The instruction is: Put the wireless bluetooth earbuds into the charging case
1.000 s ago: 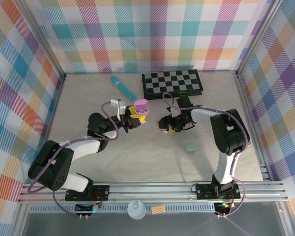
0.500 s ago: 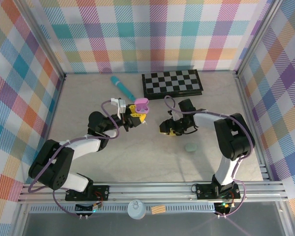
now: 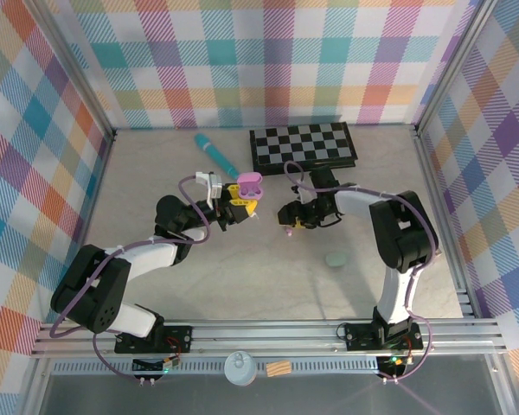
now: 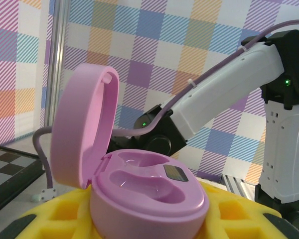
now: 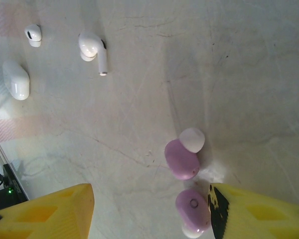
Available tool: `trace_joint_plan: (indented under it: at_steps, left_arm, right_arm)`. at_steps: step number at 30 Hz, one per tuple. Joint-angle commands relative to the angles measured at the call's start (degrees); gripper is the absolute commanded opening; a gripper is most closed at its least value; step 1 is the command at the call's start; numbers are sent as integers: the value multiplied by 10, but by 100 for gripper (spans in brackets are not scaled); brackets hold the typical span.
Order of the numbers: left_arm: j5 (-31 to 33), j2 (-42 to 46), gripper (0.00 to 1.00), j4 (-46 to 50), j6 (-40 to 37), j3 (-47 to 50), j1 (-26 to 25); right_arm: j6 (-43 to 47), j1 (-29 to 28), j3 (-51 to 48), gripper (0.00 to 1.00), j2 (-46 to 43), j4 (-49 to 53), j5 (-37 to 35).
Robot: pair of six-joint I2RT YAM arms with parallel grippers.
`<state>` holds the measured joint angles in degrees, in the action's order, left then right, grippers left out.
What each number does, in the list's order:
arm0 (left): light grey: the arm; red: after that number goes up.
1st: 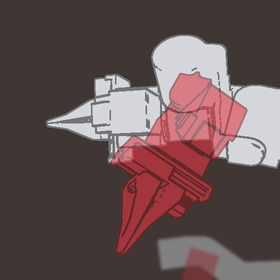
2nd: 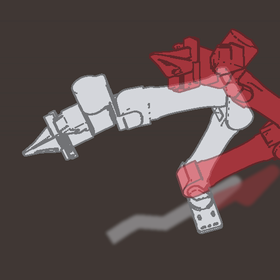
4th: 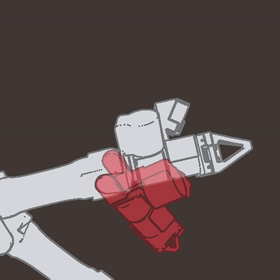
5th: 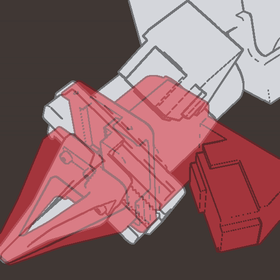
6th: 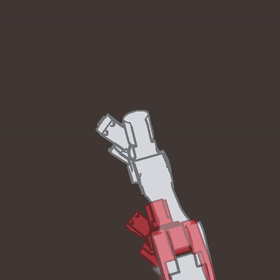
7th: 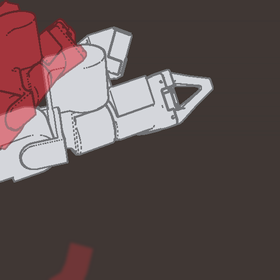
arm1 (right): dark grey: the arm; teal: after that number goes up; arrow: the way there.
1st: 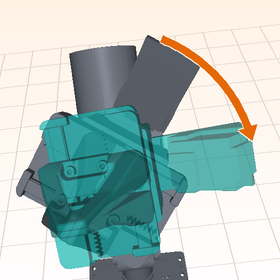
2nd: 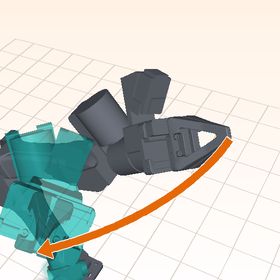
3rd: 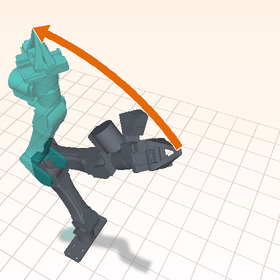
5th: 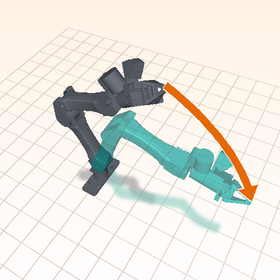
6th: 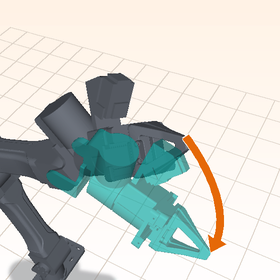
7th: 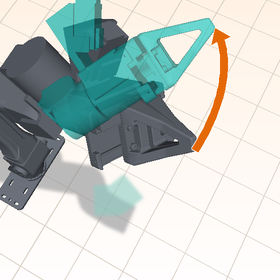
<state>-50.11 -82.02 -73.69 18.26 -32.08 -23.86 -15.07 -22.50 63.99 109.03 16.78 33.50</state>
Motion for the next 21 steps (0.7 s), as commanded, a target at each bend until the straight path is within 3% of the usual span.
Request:
trace_joint_plan:
  at_steps: [1, 9, 21]
  left_arm:
    - [-13, 9, 27, -31, -1, -5, 6]
    - [-15, 10, 27, -30, -1, -5, 6]
    - [-14, 14, 27, -31, -3, -2, 6]
  right_arm:
    - [26, 2, 8, 62, 13, 14, 20]
    - [22, 1, -28, 59, -6, 1, 41]
    - [17, 2, -37, 43, -9, -3, 37]
